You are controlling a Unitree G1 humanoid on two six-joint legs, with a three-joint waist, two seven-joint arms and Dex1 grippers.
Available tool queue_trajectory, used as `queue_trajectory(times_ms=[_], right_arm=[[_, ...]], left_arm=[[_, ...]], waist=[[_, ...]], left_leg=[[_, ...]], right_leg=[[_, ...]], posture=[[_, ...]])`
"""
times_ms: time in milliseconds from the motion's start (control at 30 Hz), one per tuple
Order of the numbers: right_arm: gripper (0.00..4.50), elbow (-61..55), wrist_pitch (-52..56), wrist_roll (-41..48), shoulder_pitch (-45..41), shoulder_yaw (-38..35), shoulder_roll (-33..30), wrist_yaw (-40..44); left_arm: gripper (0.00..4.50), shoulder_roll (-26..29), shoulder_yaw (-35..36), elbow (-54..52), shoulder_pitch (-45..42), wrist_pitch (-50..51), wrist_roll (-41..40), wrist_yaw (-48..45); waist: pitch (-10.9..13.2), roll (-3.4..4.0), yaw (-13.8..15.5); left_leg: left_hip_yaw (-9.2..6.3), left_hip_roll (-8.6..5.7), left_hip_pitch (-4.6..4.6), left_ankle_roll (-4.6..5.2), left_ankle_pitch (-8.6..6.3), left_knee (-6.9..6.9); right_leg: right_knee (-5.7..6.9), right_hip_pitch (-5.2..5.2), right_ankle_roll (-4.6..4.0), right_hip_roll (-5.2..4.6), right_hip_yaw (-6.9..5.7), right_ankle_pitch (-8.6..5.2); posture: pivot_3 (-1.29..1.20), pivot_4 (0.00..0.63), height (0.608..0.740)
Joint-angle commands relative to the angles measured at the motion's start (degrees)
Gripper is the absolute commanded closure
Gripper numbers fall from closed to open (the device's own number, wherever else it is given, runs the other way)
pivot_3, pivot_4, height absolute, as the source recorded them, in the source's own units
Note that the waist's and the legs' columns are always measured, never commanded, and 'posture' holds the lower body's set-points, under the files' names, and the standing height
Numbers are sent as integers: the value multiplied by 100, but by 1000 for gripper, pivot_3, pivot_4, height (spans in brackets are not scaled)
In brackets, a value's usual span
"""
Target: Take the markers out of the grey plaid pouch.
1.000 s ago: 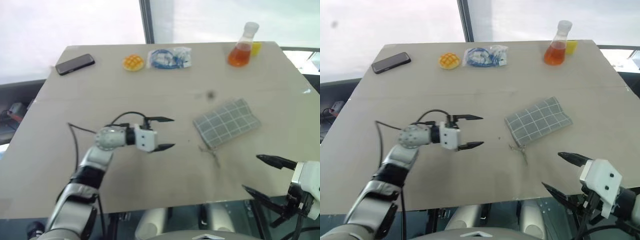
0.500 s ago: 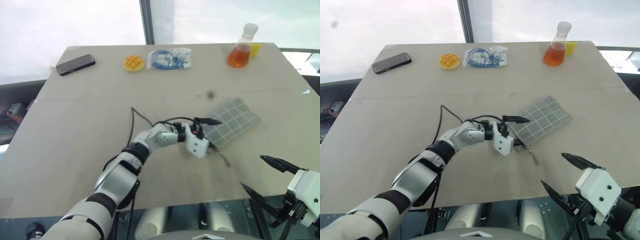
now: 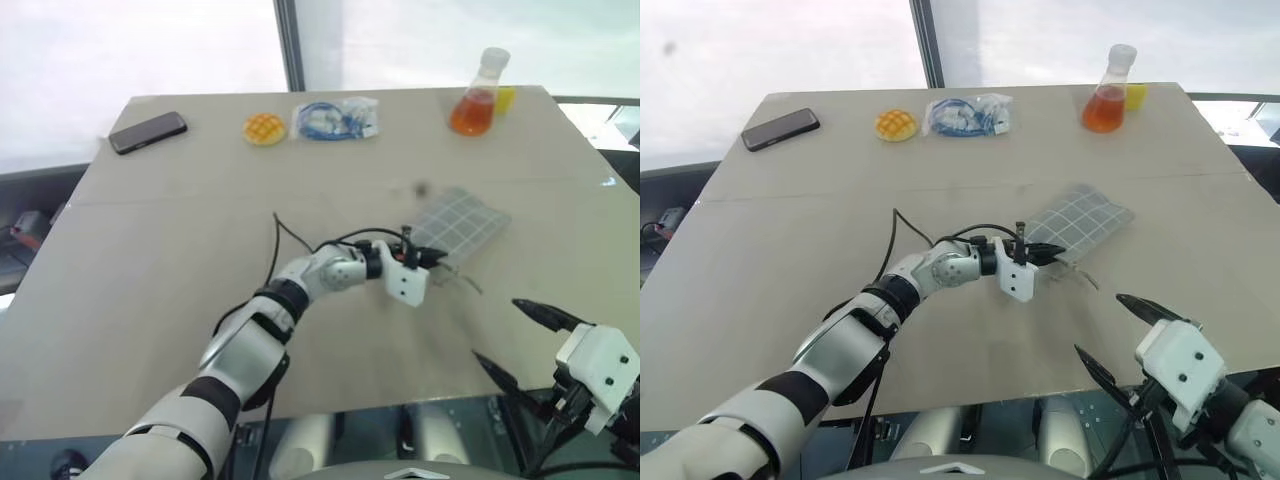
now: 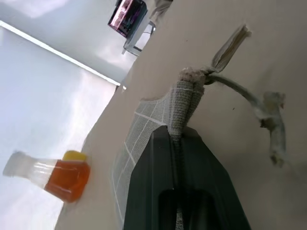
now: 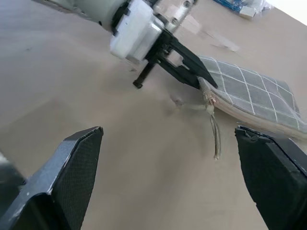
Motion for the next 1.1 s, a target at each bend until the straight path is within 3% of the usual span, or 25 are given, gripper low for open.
queue_trajectory(times_ms=[33, 167, 300, 333, 400, 433, 467, 900, 1000, 1100], right_arm=[[0, -158, 1027, 371, -785, 235, -227, -611], [0, 359, 2320, 952, -2483, 851, -141, -1145], [0, 879, 2978, 1192, -3555, 1311, 47, -1281], [412, 1001, 3086, 1204, -3805, 1453, 65, -1248], [815, 1169, 3249, 1210, -4235, 1669, 91, -1205], [1268, 1238, 3347, 1313, -4518, 1715, 164, -1209], [1268, 1274, 3416, 1369, -4701, 1730, 206, -1214], [1268, 1288, 3823, 1981, -5266, 1567, 102, -754], [2047, 1321, 3815, 1975, -5251, 1605, 84, -702], [3469, 1389, 3788, 1914, -5220, 1632, 56, -641]], left_arm=[[4490, 81, 467, -460, 163, 179, -1034, -632], [4490, 218, 803, -1155, 530, 407, -1991, -1252], [4490, 296, 995, -1984, 940, 775, -2567, -1566], [4500, 338, 1008, -2194, 1059, 817, -2657, -1637], [4500, 412, 1021, -2594, 1285, 946, -2819, -1772], [4500, 478, 1021, -2802, 1418, 979, -2895, -1854], [4500, 522, 1026, -2954, 1511, 1016, -2943, -1915], [4500, 780, 1079, -3241, 1807, 1009, -2956, -2233], [4500, 785, 1072, -3243, 1818, 959, -2981, -2288], [4500, 801, 1062, -3257, 1850, 877, -2998, -2351]], waist=[[2, 1, 22], [6, -1, 25], [6, -1, 39], [6, 2, 50], [7, 4, 13], [7, 5, 13], [7, 5, 9], [6, 8, 26], [6, 8, 26], [6, 8, 26]], left_leg=[[-3, -1, -4, 5, 3, 0], [-3, -1, -7, 23, 14, 4], [-6, -5, -11, 30, 14, 5], [-5, -5, -11, 33, 13, 5], [-5, -10, -12, 40, 9, 6], [0, -10, -12, 42, 8, 6], [1, -10, -12, 43, 7, 6], [-4, -6, -9, 43, 7, 13], [-3, -6, -9, 43, 7, 13], [-3, -7, -9, 43, 7, 13]], right_leg=[[2, -4, 0, -1, -3, 0], [1, -5, -1, 2, -4, 1], [-2, -4, -2, -1, -5, 1], [-3, -4, -3, 0, -4, 1], [-3, -4, -7, 0, -1, 3], [-3, -6, -16, 0, 4, 9], [-3, -7, -23, 1, 6, 13], [5, -7, -13, 11, 5, 7], [4, -7, -19, 11, 5, 10], [4, -7, -20, 11, 5, 11]], posture=[[0, 150, 740], [0, 150, 740], [0, 150, 740], [0, 150, 740], [0, 150, 740], [0, 150, 740], [0, 150, 740], [0, 150, 740], [0, 150, 740], [0, 150, 740]])
